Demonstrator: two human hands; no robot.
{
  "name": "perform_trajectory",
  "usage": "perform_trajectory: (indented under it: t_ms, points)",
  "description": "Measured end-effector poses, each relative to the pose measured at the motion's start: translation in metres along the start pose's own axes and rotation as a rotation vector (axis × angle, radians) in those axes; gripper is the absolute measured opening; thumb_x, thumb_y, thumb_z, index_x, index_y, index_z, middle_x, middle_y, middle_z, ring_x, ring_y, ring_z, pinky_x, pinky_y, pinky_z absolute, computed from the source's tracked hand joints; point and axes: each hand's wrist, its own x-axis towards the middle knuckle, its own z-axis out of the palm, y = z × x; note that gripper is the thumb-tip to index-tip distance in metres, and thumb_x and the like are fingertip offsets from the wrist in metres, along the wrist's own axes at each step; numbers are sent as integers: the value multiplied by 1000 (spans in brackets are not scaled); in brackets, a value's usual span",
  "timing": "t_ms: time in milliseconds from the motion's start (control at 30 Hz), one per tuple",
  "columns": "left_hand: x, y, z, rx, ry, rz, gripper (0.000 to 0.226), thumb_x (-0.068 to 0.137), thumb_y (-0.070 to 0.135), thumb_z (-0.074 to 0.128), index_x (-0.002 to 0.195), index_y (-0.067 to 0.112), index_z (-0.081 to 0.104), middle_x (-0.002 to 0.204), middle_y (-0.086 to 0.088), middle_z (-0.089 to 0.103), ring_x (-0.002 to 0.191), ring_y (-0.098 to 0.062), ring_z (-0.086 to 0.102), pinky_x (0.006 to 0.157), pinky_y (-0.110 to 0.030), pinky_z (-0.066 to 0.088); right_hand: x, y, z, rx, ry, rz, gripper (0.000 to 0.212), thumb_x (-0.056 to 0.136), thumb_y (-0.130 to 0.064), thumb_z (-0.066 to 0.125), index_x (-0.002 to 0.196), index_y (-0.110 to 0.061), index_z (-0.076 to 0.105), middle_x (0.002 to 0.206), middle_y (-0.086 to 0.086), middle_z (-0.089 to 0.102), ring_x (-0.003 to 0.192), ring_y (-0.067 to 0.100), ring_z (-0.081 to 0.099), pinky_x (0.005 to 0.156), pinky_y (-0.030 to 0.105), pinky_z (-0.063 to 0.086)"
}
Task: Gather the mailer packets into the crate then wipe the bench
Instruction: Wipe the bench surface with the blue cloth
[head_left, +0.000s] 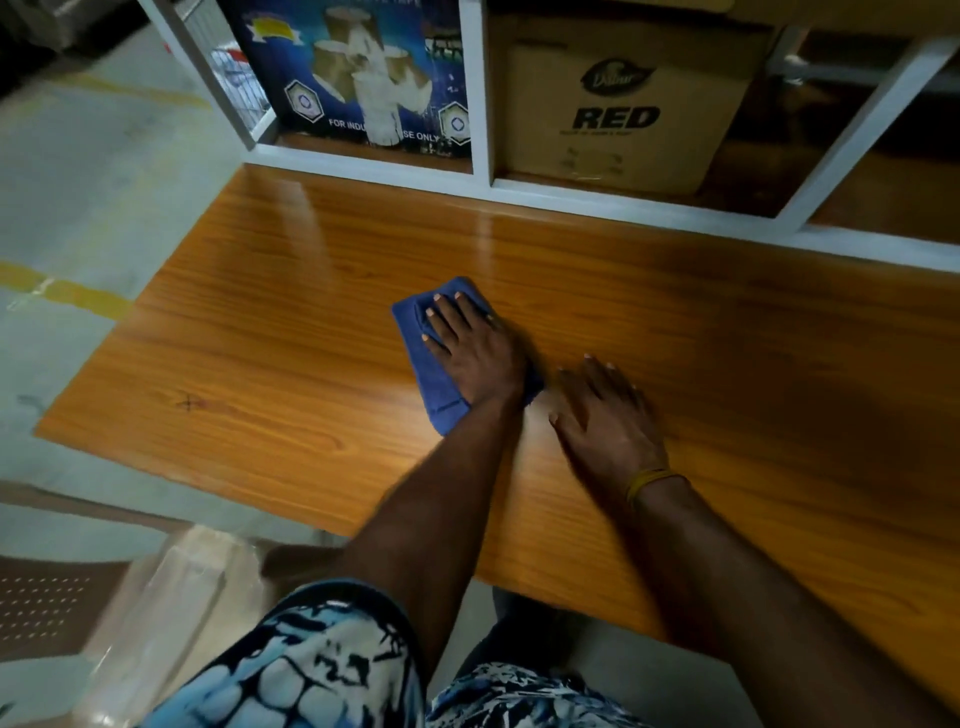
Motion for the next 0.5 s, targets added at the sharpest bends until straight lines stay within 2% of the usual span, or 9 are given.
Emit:
perform_trajectory:
  t_ms: [133, 333, 500]
  points:
    - [39, 26, 12, -17, 6, 35, 55, 104, 33, 29, 154, 10, 29, 162, -15, 21, 150, -35, 15, 119, -55, 7, 29, 3, -10, 26, -21, 7, 61, 99, -54, 34, 155, -41, 12, 166, -8, -4, 152, 20, -3, 122, 43, 4]
    - [91, 68, 23, -32, -70, 115, 57, 104, 33, 25, 157, 10, 20, 164, -15, 12, 152, -34, 6, 121, -54, 1, 48, 11, -22, 38, -33, -26, 61, 100, -56, 34, 155, -42, 11, 165, -10, -10, 152, 16, -9, 123, 39, 1]
    - [115, 93, 27, -7, -153, 277, 58, 105, 34, 24, 157, 12, 17, 165, -13, 9, 152, -32, 3, 122, -52, 0, 54, 17, -18, 44, -47, -28, 64, 99, -58, 35, 155, -43, 8, 164, -12, -15, 151, 14, -14, 122, 36, -4]
